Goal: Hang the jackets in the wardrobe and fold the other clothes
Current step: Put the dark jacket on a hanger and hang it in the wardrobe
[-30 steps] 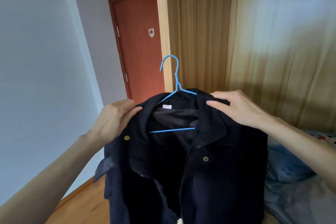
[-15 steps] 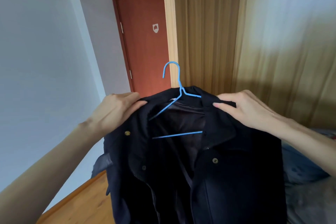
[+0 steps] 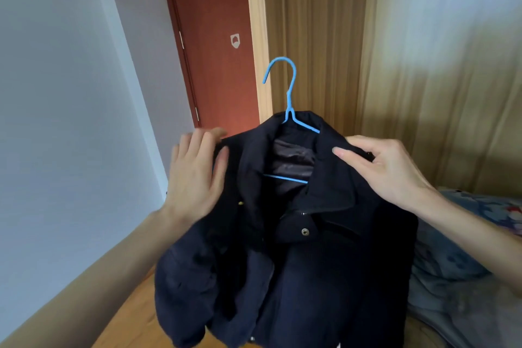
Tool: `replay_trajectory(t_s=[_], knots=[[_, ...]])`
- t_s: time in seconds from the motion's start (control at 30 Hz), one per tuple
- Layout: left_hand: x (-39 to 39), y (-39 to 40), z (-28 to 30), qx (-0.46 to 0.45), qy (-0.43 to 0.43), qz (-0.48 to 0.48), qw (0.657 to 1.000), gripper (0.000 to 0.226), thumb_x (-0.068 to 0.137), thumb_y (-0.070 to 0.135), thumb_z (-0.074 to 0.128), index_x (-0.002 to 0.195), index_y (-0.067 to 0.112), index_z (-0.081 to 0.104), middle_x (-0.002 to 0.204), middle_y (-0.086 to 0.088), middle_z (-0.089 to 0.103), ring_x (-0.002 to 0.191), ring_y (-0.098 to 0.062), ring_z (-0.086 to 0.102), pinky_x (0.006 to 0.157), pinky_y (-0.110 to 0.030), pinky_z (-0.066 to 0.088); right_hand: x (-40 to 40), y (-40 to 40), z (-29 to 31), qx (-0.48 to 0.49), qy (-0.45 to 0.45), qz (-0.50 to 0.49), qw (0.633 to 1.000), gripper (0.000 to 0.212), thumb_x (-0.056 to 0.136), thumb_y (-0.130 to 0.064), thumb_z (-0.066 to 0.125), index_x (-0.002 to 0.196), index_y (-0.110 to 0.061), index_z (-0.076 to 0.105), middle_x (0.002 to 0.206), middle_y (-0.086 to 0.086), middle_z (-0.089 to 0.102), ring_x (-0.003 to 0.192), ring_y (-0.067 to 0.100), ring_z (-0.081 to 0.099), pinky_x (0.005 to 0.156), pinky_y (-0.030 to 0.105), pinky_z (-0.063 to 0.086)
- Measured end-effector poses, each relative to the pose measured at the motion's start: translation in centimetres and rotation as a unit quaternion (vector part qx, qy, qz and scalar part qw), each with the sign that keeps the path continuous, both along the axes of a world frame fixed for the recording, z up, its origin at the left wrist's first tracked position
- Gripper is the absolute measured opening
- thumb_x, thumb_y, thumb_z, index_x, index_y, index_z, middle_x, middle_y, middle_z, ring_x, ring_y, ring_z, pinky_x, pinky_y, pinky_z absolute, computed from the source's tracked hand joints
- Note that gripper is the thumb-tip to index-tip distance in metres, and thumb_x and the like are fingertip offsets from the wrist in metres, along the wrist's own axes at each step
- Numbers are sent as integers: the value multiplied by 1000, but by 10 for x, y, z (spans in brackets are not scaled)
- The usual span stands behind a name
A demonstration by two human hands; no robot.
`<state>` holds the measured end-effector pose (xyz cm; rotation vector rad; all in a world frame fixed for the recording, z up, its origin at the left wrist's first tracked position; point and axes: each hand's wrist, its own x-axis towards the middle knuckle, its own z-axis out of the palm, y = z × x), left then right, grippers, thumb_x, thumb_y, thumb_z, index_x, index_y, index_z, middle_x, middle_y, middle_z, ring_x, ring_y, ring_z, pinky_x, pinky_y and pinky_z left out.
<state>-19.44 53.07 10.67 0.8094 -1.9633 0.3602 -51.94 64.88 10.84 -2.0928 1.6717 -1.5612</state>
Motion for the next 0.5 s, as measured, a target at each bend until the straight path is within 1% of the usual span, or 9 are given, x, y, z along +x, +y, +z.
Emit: replay_trajectory(t_s=[0.07, 0.17, 0.23, 0.27, 0.3, 0.4, 0.43, 0.47, 0.5], knots=[[-8, -12, 15, 25, -73, 3, 997, 34, 108, 39, 38, 120, 16, 60, 112, 1, 60, 100, -26, 52, 90, -43, 46, 1, 1, 1, -1, -14, 29, 999, 22, 101, -43, 65, 100, -25, 78, 86, 0, 74, 72, 10, 58, 68, 25, 45], [-13, -20, 23, 126, -134, -47, 982, 52, 104, 58, 24, 89, 14, 48, 75, 4, 56, 71, -28, 52, 69, -49, 51, -4, -1, 2, 12, 4, 46, 999, 22, 102, -48, 63, 93, -31, 75, 85, -13, 72, 74, 6, 60, 73, 18, 46], [-11, -21, 17, 121, -127, -60, 983, 56, 102, 61, 25, 84, 12, 45, 65, 0, 54, 63, -32, 50, 63, -47, 49, -13, -1, 3, 29, 66, 36, 997, 43, 105, -57, 53, 75, -26, 57, 64, -17, 50, 60, 4, 43, 61, 18, 37], [-11, -18, 14, 117, -113, -69, 984, 56, 103, 60, 27, 81, 12, 45, 63, 0, 52, 61, -32, 48, 62, -45, 48, -17, -1, 6, 32, 115, 13, 993, 52, 106, -62, 45, 72, -23, 44, 60, -13, 36, 56, 6, 34, 56, 19, 32], [-13, -15, 11, 115, -99, -79, 985, 54, 103, 59, 30, 79, 12, 44, 60, 0, 49, 60, -31, 45, 61, -43, 46, -23, -2, 10, 42, 165, -16, 985, 57, 106, -67, 36, 72, -22, 36, 59, -9, 30, 55, 9, 30, 54, 21, 29], [-22, -9, 8, 113, -56, -89, 988, 48, 107, 50, 42, 74, 14, 40, 56, 2, 37, 59, -27, 33, 59, -43, 44, -36, -4, 18, 89, 255, -107, 957, 66, 99, -81, 16, 68, -24, 32, 55, -7, 35, 52, 13, 36, 54, 30, 31], [-26, -7, 9, 115, -41, -86, 989, 48, 107, 48, 45, 74, 14, 39, 56, 2, 36, 60, -26, 31, 59, -44, 44, -37, -4, 18, 72, 274, -129, 950, 74, 98, -81, 12, 79, -17, 42, 59, -10, 45, 56, 11, 44, 57, 31, 33], [-30, -6, 9, 116, -28, -85, 989, 48, 107, 47, 45, 73, 14, 38, 56, 2, 35, 60, -26, 30, 59, -44, 44, -37, -2, 15, 38, 281, -135, 949, 72, 100, -79, 13, 88, -27, 62, 74, -14, 59, 70, 8, 54, 62, 31, 38], [-33, -5, 8, 115, -19, -84, 990, 47, 107, 47, 44, 73, 14, 38, 56, 2, 36, 60, -25, 30, 58, -43, 43, -33, 0, 12, 6, 271, -126, 954, 62, 102, -75, 19, 116, -35, 64, 98, -17, 66, 89, 7, 58, 71, 31, 42]])
